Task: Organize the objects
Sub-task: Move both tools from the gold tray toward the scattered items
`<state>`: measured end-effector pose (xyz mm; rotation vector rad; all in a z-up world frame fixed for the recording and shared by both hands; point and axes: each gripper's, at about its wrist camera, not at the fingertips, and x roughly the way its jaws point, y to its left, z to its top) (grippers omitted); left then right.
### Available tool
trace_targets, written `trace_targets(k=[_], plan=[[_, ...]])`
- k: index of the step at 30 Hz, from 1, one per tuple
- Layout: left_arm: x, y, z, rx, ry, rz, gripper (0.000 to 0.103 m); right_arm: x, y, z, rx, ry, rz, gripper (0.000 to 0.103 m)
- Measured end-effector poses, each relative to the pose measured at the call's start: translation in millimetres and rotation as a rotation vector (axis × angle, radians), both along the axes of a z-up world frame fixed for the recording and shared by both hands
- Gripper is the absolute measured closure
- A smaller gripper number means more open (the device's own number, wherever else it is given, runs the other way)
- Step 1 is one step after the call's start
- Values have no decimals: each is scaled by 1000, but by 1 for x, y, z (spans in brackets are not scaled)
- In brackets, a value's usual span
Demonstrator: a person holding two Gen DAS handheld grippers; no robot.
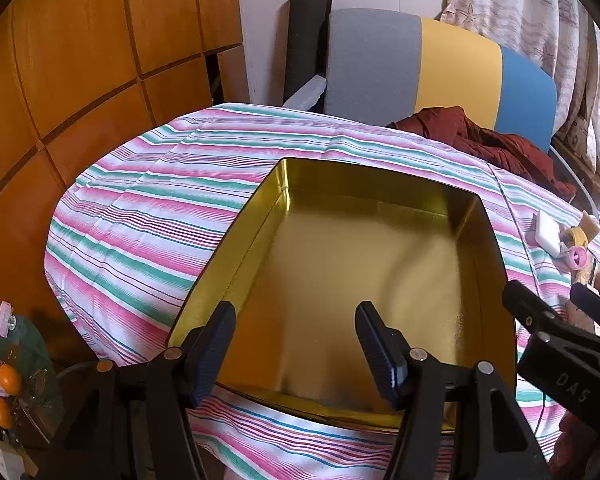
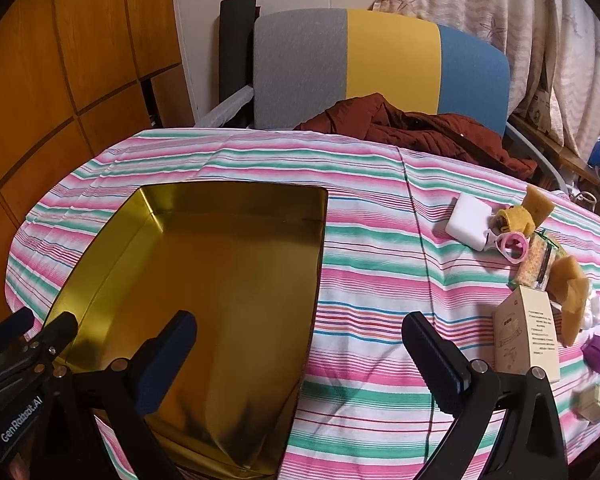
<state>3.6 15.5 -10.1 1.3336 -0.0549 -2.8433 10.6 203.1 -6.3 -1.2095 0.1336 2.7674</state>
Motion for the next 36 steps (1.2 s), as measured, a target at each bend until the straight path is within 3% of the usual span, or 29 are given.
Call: trace_targets(k=[8, 11, 14, 18, 23, 31, 36], plan=[[5, 14, 3, 30, -2, -52, 40, 22, 18, 14, -7, 158, 91, 0], [6, 22, 0, 75, -38, -99, 40, 29, 35, 11, 19, 148, 64, 0], [8, 34, -10, 145, -95, -164, 40, 37, 54, 8, 23, 131, 44, 0], [13, 48, -20, 271, -119, -266, 40, 52, 78, 3, 102, 139, 2, 0], [16, 69, -23, 409, -157, -326, 40, 75, 121, -1, 140, 149, -73, 0], [25, 126, -17, 381, -178, -473, 40, 124, 226, -2, 56, 133, -243, 0], [32, 162, -19, 324, -204, -559, 39, 165, 275, -1, 74, 124, -281, 0]])
